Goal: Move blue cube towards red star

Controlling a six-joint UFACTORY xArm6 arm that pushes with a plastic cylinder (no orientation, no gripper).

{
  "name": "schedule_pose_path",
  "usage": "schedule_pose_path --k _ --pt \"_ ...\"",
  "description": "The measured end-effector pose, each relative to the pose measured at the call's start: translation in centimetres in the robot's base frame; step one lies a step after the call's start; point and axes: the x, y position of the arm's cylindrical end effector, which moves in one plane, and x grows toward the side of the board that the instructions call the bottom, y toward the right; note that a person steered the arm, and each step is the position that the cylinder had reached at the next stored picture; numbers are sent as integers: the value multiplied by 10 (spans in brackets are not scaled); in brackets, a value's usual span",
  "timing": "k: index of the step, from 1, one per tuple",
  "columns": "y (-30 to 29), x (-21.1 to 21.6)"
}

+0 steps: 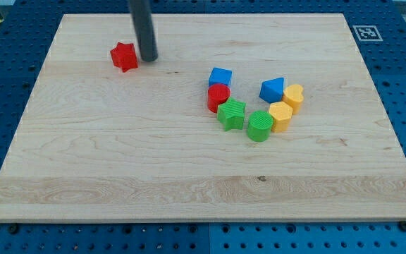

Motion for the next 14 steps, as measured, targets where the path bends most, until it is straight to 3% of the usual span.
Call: schedule_pose_path --k 1,3,6,7,8,11,13,14 --pt "59 4" --pt "96 62" --pt "195 61" --pt "213 92" --pt "191 111" --pt "36 72" --pt "85 90" --pt "110 72"
